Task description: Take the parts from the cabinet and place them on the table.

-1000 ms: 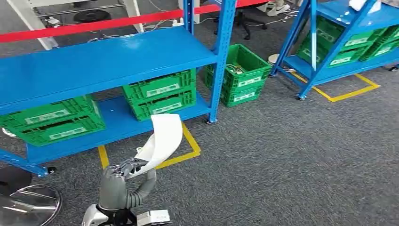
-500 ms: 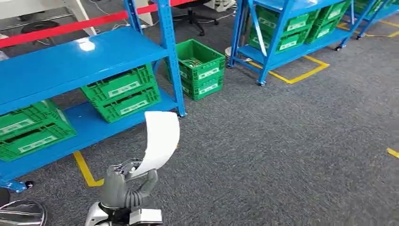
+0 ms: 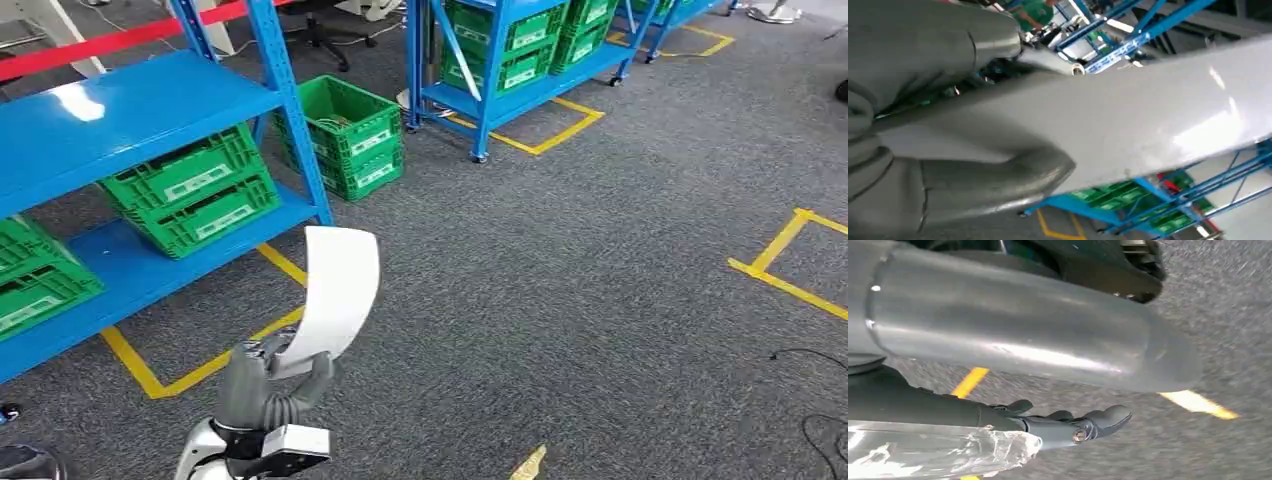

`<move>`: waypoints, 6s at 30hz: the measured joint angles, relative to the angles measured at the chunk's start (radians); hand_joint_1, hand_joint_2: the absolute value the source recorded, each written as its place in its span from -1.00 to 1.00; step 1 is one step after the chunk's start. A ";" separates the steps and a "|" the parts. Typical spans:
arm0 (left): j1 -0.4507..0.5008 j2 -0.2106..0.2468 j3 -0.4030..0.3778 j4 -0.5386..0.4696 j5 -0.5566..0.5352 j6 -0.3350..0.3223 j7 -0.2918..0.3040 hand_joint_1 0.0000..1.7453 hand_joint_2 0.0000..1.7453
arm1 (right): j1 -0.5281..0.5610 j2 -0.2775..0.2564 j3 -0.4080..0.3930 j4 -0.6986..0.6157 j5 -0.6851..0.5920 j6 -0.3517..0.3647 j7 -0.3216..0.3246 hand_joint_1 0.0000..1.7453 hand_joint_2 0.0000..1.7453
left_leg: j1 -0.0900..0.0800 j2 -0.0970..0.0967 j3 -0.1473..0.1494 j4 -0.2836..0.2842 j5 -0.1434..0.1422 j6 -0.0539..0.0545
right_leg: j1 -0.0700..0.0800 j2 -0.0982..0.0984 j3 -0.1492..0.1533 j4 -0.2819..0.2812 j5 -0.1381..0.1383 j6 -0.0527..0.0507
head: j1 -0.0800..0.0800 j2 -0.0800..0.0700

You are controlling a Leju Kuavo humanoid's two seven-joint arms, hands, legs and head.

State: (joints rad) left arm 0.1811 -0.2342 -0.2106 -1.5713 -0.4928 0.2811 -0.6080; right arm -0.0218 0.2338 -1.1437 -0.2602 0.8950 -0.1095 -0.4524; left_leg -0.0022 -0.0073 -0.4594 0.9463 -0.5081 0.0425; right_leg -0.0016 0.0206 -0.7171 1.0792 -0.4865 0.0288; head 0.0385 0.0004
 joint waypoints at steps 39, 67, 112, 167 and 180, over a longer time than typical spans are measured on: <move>-0.034 -0.026 0.087 0.072 0.045 -0.127 -0.007 1.00 1.00 | -0.011 -0.007 -0.060 -0.007 0.045 0.003 0.021 -1.00 -1.00 | -0.003 0.099 -0.073 0.027 0.040 -0.034 | -0.014 -0.090 0.196 -0.095 -0.016 0.035 | 0.007 0.000; -0.046 -0.023 0.077 0.085 0.010 -0.127 0.026 1.00 1.00 | -0.004 -0.017 -0.079 -0.007 0.095 0.017 0.024 -1.00 -1.00 | 0.008 0.084 -0.070 0.027 0.031 -0.018 | -0.017 -0.033 0.075 0.064 -0.027 0.024 | -0.002 0.000; -0.091 -0.004 0.065 0.101 -0.020 -0.134 0.050 1.00 1.00 | -0.015 -0.033 -0.078 -0.005 0.161 0.043 0.021 -1.00 -1.00 | 0.011 0.012 -0.211 0.301 -0.054 -0.050 | -0.001 0.045 0.149 -0.081 0.014 -0.041 | -0.008 0.000; -0.093 -0.011 0.092 0.103 -0.030 -0.084 0.084 1.00 1.00 | -0.013 -0.045 -0.078 0.008 0.202 0.078 0.001 -1.00 -1.00 | 0.009 0.011 -0.087 0.117 -0.013 -0.063 | -0.013 -0.020 0.161 -0.068 -0.013 -0.033 | -0.010 0.000; -0.097 -0.006 0.123 0.105 -0.027 -0.069 0.098 1.00 1.00 | -0.013 -0.045 -0.078 0.010 0.216 0.078 0.002 -1.00 -1.00 | -0.015 0.007 -0.162 0.068 0.060 -0.006 | 0.005 -0.012 0.251 -0.071 -0.072 -0.016 | -0.018 0.000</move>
State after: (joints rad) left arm 0.0845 -0.2407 -0.0874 -1.4668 -0.5203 0.2121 -0.5097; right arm -0.0346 0.1892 -1.2215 -0.2502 1.1112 -0.0313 -0.4501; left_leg -0.0170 -0.0001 -0.6209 1.0139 -0.4477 0.0365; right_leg 0.0038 0.0087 -0.4666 1.0085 -0.5587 0.0131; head 0.0202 0.0004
